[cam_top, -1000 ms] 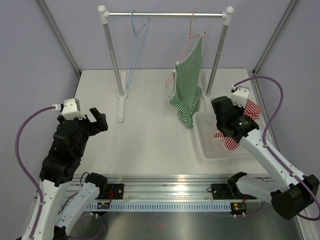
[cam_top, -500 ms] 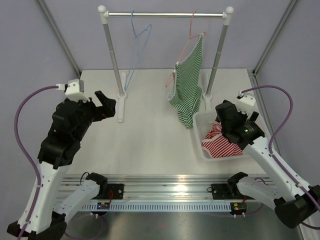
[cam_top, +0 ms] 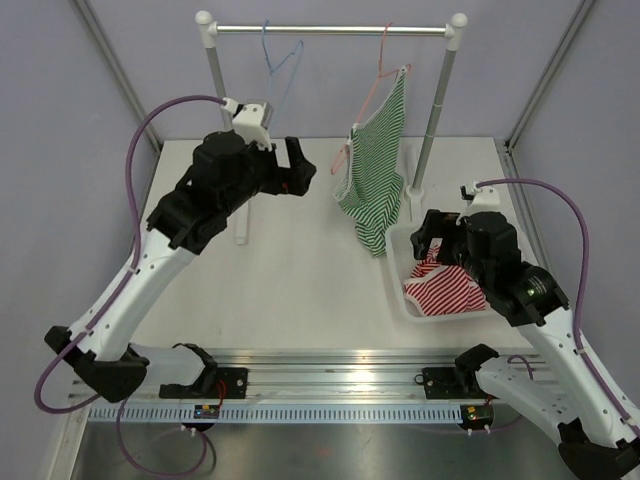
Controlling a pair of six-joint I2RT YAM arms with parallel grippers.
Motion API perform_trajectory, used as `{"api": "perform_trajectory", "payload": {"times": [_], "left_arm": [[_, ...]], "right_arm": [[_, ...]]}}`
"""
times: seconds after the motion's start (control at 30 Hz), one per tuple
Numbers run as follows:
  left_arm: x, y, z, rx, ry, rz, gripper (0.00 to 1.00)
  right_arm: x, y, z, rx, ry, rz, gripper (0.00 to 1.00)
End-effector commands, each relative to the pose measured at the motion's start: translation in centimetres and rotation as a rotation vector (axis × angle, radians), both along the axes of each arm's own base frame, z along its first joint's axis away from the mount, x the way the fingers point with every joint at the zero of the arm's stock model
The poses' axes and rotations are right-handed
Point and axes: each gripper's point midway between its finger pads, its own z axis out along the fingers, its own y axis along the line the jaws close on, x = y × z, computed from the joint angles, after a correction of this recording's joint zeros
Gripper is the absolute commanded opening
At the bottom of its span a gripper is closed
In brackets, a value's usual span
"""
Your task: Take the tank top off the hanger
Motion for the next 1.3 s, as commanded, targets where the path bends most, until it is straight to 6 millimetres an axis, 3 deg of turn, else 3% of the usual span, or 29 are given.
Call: {"api": "perform_trajectory", "payload": {"times": [0.0, 0.1, 0.27, 0.3, 0.33, 0.4, 0.43, 0.5, 0.53, 0.57, 0.67, 0.73, 0.77, 0.8, 0.9, 1.23, 1.27], "left_arm": [[2.1, -3.9, 4.9, -0.034, -0.173, -0.119, 0.99], [3.5, -6.3, 5.9, -0.046, -0.238, -0.181, 0.99], [6.6, -8.3, 6.7, -0.011, -0.276, -0.18, 0.99], [6.9, -8.5, 7.9, -0.017, -0.304, -0.183, 0.99], [7.8, -9.3, 6.9, -0.003, -0.289, -0.191, 0.99], [8.5, -9.9, 7.1, 0.008, -0.304, -0.199, 0.99], [8.7, -10.0, 8.2, -0.003, -0.328, -0.196, 0.99], [9.9, -10.9, 7.3, 0.023, -0.319, -0.206, 0.99], [10.0, -11.0, 8.6, 0.011, -0.344, -0.207, 0.99], [10.8, -11.8, 7.3, 0.027, -0.325, -0.215, 0.99], [12.3, -12.9, 7.3, 0.028, -0.341, -0.218, 0.97], [12.9, -13.6, 7.1, 0.03, -0.34, -0.23, 0.89], [12.9, -13.6, 8.3, 0.018, -0.358, -0.226, 0.86], [14.0, -14.2, 6.7, 0.033, -0.327, -0.216, 0.85], [15.1, -14.5, 6.0, 0.042, -0.319, -0.194, 0.76], [16.5, -15.2, 5.8, 0.034, -0.33, -0.175, 0.31], [16.5, -15.2, 5.9, 0.029, -0.33, -0.176, 0.21]], "right_arm": [[-1.6, 1.7, -0.2, 0.022, 0.019, 0.145, 0.99], [-2.2, 2.1, -1.2, 0.025, 0.041, 0.179, 0.99], [-3.1, 3.2, -1.3, 0.084, 0.051, 0.232, 0.99], [-3.1, 3.3, -1.3, 0.088, 0.05, 0.233, 0.99], [-3.4, 3.8, -1.3, 0.103, 0.058, 0.261, 0.99], [-3.5, 4.0, -1.5, 0.108, 0.068, 0.269, 0.98], [-3.5, 4.0, -1.6, 0.107, 0.075, 0.268, 0.98], [-3.6, 4.0, -1.6, 0.112, 0.077, 0.271, 0.98], [-3.7, 4.0, -1.5, 0.114, 0.076, 0.275, 0.98], [-3.8, 4.1, -1.5, 0.117, 0.074, 0.276, 0.98], [-3.9, 4.2, -1.2, 0.131, 0.064, 0.281, 0.99], [-4.1, 4.3, -1.1, 0.139, 0.064, 0.289, 0.99], [-4.2, 4.4, -0.9, 0.145, 0.064, 0.293, 0.99], [-4.3, 4.4, -0.9, 0.148, 0.064, 0.294, 0.99], [-4.7, 4.5, -0.4, 0.163, 0.059, 0.31, 0.99], [-5.9, 5.2, 0.3, 0.203, 0.062, 0.361, 0.99], [-5.9, 5.2, 0.3, 0.203, 0.062, 0.361, 0.99]]}}
